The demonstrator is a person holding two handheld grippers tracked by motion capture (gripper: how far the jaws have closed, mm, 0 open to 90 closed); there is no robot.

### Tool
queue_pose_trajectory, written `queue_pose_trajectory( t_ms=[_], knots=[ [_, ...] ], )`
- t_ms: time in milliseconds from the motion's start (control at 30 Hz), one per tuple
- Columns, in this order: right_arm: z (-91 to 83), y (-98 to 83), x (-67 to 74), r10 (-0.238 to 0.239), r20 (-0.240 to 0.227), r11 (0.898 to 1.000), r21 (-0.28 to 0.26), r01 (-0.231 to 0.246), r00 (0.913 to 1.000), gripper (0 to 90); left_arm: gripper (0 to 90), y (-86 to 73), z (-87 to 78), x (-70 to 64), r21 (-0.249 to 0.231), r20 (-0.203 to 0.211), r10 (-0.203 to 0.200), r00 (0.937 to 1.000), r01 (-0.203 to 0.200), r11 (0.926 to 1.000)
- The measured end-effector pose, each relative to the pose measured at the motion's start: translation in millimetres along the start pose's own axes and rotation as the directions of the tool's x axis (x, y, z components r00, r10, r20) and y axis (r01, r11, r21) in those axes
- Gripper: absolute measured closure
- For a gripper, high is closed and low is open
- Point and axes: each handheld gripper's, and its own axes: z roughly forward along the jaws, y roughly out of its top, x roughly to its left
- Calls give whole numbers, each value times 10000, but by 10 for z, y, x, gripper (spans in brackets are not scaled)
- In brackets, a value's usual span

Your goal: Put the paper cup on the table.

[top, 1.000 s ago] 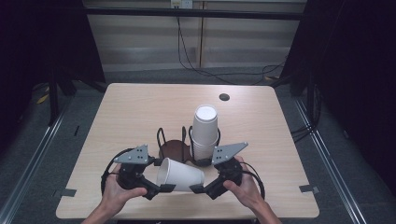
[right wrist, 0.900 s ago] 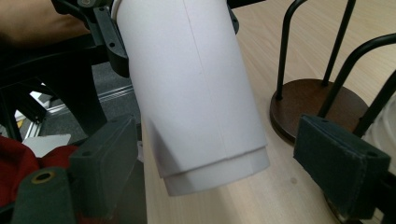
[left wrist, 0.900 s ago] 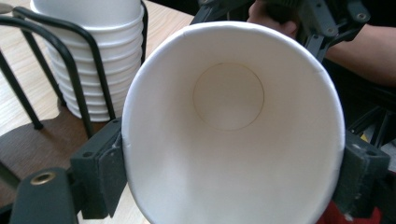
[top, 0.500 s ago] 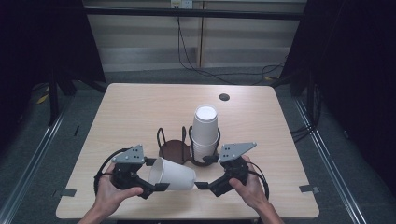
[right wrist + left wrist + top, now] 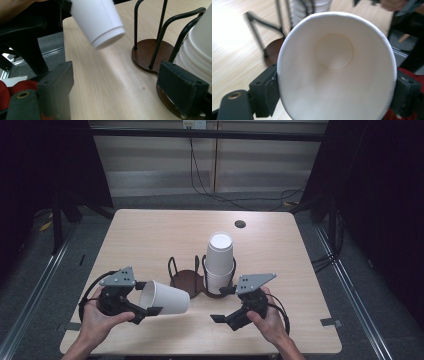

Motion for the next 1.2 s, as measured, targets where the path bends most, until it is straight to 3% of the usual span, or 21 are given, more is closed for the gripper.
queue_pose_trajectory(
  t_ms=[367, 500, 567, 600, 633, 767, 833, 867, 900, 967, 1133, 1167, 1200],
  knots=[
    [17, -11, -7, -54, 44, 10000, 51, 53, 10000, 139, 142, -142, -236, 238, -88, -643, -616, 9960, 611, 9981],
    [15, -17, -4, -54, 58, 10000, 81, 54, 10000, 139, 141, -126, -346, 339, 230, -1219, -640, 9905, 673, 9975],
    [12, -17, -8, -53, 42, 10000, 65, 53, 10000, 140, 139, -121, -362, 363, 244, -1339, -577, 9893, 615, 9978],
    [14, -17, -11, -53, 64, 10000, 66, 53, 10000, 139, 135, -105, -383, 413, 582, -1432, -531, 9883, 620, 9964],
    [14, -17, -11, -53, 64, 10000, 66, 53, 10000, 139, 133, -105, -383, 413, 582, -1432, -531, 9883, 620, 9964],
    [31, -16, -8, -101, 112, 9999, 105, 99, 9999, 139, 134, -68, -423, 579, 927, -2095, -428, 9769, 634, 9937],
    [33, -16, -8, -122, 108, 9999, 111, 120, 9999, 139, 134, -51, -436, 603, 966, -2185, -418, 9749, 643, 9932],
    [31, -17, -10, -107, 118, 9999, 111, 106, 9999, 139, 134, -5, -473, 627, 1110, -2428, -191, 9699, 474, 9927],
    [31, -17, -10, -107, 118, 9999, 111, 106, 9999, 139, 135, -5, -473, 627, 1110, -2428, -191, 9699, 474, 9927],
    [22, -19, -10, -103, 144, 9999, 90, 102, 9998, 140, 134, 70, -528, 652, 1295, -2690, -47, 9631, 410, 9907],
    [26, -20, -10, -106, 157, 9999, 123, 105, 9998, 140, 132, 154, -537, 749, 1655, -2657, -79, 9640, 536, 9848],
    [28, -19, -8, -132, 166, 9998, 139, 130, 9998, 140, 132, 175, -533, 797, 1636, -2547, -170, 9669, 605, 9847],
    [29, -19, -10, -104, 143, 9999, 106, 103, 9998, 140, 133, 209, -491, 847, 1832, -2569, -222, 9662, 712, 9805]
  ],
)
